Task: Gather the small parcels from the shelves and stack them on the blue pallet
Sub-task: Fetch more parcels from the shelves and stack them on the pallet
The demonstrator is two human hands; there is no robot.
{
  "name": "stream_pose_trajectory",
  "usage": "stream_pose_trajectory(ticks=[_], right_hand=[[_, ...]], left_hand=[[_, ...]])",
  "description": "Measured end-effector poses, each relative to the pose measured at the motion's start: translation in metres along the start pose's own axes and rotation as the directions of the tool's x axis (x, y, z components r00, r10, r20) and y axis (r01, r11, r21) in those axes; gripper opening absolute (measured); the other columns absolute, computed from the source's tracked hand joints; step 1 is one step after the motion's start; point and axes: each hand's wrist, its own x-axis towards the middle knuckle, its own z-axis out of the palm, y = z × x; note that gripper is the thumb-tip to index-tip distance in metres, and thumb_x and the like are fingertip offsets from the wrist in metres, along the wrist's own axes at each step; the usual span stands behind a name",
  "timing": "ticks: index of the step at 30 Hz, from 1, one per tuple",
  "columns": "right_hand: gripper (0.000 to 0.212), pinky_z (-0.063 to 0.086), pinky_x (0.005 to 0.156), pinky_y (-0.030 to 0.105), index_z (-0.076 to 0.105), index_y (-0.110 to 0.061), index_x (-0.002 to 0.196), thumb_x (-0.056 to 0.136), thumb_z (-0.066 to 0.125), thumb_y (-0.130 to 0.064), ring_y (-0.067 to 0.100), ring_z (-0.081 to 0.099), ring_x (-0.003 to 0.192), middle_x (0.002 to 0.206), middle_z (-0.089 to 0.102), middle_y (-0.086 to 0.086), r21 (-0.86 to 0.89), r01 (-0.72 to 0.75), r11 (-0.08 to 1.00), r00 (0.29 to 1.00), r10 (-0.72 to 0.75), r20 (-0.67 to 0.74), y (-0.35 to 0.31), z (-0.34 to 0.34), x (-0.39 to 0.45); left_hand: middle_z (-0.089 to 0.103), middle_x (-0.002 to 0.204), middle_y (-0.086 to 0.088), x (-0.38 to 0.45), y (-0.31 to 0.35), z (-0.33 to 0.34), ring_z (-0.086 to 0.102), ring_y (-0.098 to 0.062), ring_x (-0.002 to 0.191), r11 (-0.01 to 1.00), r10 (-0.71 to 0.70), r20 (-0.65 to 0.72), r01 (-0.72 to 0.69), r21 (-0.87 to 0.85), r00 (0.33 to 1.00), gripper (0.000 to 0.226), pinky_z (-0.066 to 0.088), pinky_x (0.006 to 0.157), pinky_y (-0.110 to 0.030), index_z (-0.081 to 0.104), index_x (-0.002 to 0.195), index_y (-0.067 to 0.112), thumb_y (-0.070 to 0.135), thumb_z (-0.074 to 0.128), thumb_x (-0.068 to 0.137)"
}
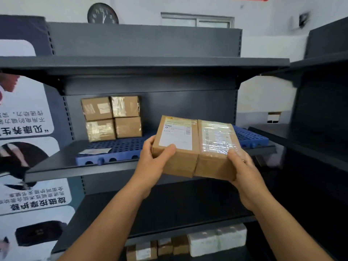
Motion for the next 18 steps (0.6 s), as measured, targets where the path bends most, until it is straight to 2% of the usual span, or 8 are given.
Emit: stream_pose_trajectory(ticks=[5, 8, 10, 13, 16, 18], right_hand=[[0.049, 0.043, 0.101, 0.050, 0.041, -0.040, 0.134, 0.088, 0.053, -0.049, 0.018, 0.051, 0.115, 0.127, 0.053, -0.006, -0.032, 0.010, 0.999, 1.000, -0.009, 0.009, -0.013, 0.049, 0.031], [0.050, 0.043, 0.100, 0.050, 0.040, -0.038, 0.135, 0.088, 0.053, -0.049, 0.019, 0.051, 0.111, 0.126, 0.052, -0.004, -0.047, -0.001, 0.999, 1.000, -0.001, -0.023, -0.017, 0.072, 0.049], [0.048, 0.042, 0.097, 0.045, 0.041, -0.035, 0.134, 0.090, 0.051, -0.048, 0.019, 0.049, 0.110, 0.123, 0.051, -0.004, -0.072, -0.010, 0.997, 0.999, 0.008, -0.032, -0.018, 0.085, 0.059], [0.046, 0.037, 0.089, 0.039, 0.041, -0.031, 0.134, 0.092, 0.048, -0.046, 0.019, 0.046, 0.110, 0.123, 0.049, -0.002, -0.110, -0.030, 0.994, 0.999, 0.028, -0.020, -0.018, 0.101, 0.076], [0.056, 0.040, 0.098, 0.043, 0.038, -0.027, 0.139, 0.089, 0.051, -0.050, 0.023, 0.046, 0.114, 0.129, 0.048, 0.002, -0.111, -0.089, 0.990, 0.996, 0.090, 0.004, -0.016, 0.111, 0.100], [0.061, 0.040, 0.102, 0.047, 0.038, -0.027, 0.140, 0.087, 0.053, -0.053, 0.025, 0.048, 0.116, 0.133, 0.048, 0.003, -0.110, -0.138, 0.984, 0.990, 0.141, 0.026, -0.012, 0.118, 0.119]], left_hand=[[0.052, 0.127, 0.008, 0.036, 0.022, -0.037, 0.053, -0.013, 0.110, 0.999, 0.028, -0.074, -0.031, -0.043, 0.997, 0.052, 0.046, 0.074, -0.028, 0.038, 0.128, 0.044, 0.043, 0.063, 0.082], [0.057, 0.124, 0.005, 0.057, 0.042, -0.051, 0.056, -0.016, 0.107, 0.993, 0.029, -0.101, -0.041, -0.111, 0.994, 0.052, 0.050, 0.075, -0.033, 0.042, 0.132, 0.036, 0.038, 0.062, 0.084], [0.060, 0.118, 0.005, 0.070, 0.054, -0.054, 0.058, -0.016, 0.103, 0.990, 0.027, -0.125, -0.043, -0.131, 0.992, 0.050, 0.048, 0.071, -0.031, 0.044, 0.133, 0.033, 0.035, 0.060, 0.086], [0.061, 0.108, 0.007, 0.086, 0.071, -0.052, 0.058, -0.014, 0.097, 0.991, 0.045, -0.132, -0.061, -0.120, 0.990, 0.031, 0.047, 0.071, -0.031, 0.052, 0.117, 0.034, 0.034, 0.059, 0.087], [0.060, 0.101, 0.007, 0.101, 0.082, -0.045, 0.056, -0.013, 0.091, 0.990, 0.056, -0.137, -0.072, -0.117, 0.989, 0.008, 0.047, 0.067, -0.029, 0.054, 0.093, 0.037, 0.032, 0.058, 0.088], [0.060, 0.100, 0.006, 0.112, 0.084, -0.040, 0.055, -0.014, 0.091, 0.991, 0.046, -0.153, -0.063, -0.114, 0.987, 0.005, 0.049, 0.070, -0.029, 0.055, 0.089, 0.035, 0.032, 0.058, 0.087]])
